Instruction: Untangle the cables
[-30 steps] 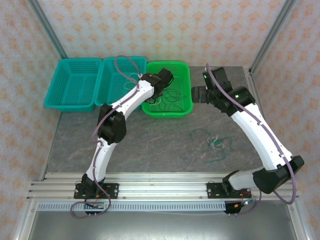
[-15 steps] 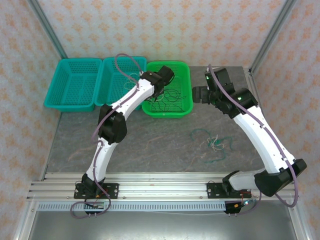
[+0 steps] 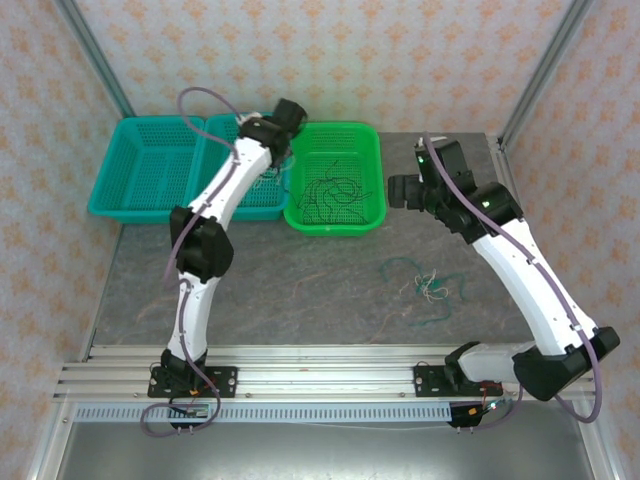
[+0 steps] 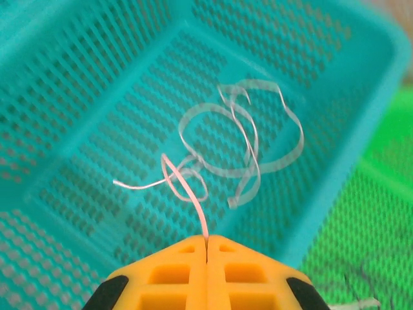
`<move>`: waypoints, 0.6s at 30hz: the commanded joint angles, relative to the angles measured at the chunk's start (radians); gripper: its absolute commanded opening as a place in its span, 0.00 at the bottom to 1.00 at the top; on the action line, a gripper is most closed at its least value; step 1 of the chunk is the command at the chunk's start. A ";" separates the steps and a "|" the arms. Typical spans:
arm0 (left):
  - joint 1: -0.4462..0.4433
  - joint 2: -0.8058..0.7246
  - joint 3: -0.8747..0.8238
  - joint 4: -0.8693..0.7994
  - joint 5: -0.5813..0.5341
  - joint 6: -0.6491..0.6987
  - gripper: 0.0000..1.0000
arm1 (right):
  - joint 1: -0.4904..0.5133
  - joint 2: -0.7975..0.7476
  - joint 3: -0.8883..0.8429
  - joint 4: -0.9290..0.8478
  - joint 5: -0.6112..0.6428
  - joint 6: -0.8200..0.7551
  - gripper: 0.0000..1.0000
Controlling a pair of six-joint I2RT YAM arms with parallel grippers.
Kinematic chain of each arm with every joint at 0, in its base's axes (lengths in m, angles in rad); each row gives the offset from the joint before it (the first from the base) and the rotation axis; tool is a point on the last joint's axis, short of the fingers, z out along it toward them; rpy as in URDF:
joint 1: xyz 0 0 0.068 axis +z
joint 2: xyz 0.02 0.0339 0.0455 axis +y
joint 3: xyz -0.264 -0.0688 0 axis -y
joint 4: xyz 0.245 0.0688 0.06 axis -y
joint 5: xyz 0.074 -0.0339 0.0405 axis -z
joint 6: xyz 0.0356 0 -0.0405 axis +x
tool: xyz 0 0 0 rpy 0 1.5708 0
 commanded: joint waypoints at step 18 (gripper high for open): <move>0.142 -0.251 -0.128 0.152 0.219 0.150 0.54 | -0.384 -0.244 -0.612 0.290 -0.356 0.422 0.95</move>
